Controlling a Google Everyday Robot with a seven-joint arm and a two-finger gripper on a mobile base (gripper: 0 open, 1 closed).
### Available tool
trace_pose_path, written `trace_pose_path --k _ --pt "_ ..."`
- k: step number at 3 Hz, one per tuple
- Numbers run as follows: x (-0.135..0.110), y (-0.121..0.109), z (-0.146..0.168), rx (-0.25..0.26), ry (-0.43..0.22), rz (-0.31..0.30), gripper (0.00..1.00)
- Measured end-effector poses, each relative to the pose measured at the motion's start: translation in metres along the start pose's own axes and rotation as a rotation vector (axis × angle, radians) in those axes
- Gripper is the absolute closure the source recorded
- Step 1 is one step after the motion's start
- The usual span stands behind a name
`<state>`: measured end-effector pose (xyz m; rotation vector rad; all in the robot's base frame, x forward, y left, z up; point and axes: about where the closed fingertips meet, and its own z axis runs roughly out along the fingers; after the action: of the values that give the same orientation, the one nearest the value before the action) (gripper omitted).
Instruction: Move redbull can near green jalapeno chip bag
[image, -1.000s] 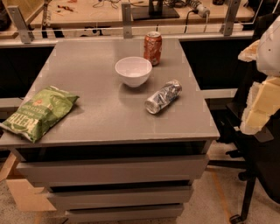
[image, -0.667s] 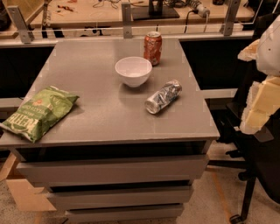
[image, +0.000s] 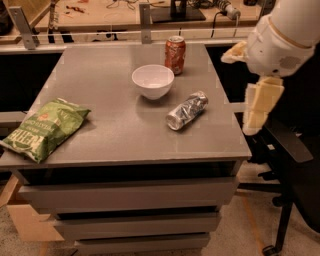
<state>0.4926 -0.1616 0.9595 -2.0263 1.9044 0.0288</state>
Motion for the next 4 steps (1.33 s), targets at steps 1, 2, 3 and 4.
trace_pose_path --k 1,2,3,4 --pt "-0.028 -0.032 0.036 -0.066 -0.034 -0.179 0.00" --pt "-0.042 -0.053 0.068 -0.109 -0.018 -0.283 0.00" --pt "-0.048 -0.060 0.091 -0.120 0.037 -0.344 0.00" --pt "-0.043 -0.056 0.112 -0.153 0.074 -0.360 0.00"
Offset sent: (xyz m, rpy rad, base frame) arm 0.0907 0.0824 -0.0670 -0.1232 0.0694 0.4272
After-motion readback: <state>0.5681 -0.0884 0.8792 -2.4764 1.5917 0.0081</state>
